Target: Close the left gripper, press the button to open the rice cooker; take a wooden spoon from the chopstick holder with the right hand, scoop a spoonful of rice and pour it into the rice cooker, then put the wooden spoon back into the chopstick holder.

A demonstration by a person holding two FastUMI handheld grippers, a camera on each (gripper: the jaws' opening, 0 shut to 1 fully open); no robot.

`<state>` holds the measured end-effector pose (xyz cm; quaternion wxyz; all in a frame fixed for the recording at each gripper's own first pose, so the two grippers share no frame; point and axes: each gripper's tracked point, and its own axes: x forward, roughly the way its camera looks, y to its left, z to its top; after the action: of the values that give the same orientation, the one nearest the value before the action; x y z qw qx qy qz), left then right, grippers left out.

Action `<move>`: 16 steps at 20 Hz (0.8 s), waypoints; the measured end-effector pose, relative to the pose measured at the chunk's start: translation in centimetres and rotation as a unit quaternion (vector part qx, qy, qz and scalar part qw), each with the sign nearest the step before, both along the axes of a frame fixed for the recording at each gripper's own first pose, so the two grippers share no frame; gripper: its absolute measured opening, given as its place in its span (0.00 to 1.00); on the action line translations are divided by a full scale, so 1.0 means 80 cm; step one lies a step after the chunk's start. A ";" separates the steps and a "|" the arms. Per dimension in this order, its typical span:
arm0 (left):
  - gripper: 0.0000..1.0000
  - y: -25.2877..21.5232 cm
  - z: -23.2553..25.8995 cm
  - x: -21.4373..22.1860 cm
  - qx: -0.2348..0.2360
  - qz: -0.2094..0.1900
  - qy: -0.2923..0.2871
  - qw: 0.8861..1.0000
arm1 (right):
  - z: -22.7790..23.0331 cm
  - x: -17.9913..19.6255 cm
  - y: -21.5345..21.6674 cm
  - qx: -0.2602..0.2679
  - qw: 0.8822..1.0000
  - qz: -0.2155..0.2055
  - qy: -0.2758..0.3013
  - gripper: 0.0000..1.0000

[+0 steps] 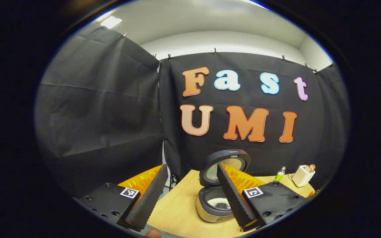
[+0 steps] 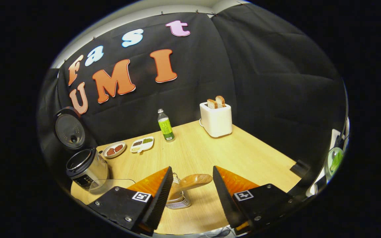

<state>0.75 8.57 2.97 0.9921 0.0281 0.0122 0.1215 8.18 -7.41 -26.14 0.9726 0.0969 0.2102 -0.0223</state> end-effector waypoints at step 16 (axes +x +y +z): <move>0.98 0.011 -0.015 -0.007 -0.011 -0.002 0.013 1.000 | -0.017 0.010 0.044 0.216 0.976 -0.019 0.038 0.16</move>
<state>0.19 9.46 1.80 0.9924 0.0185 0.0264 0.1186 8.99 -3.87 -27.47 0.9194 0.3076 0.2451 0.0011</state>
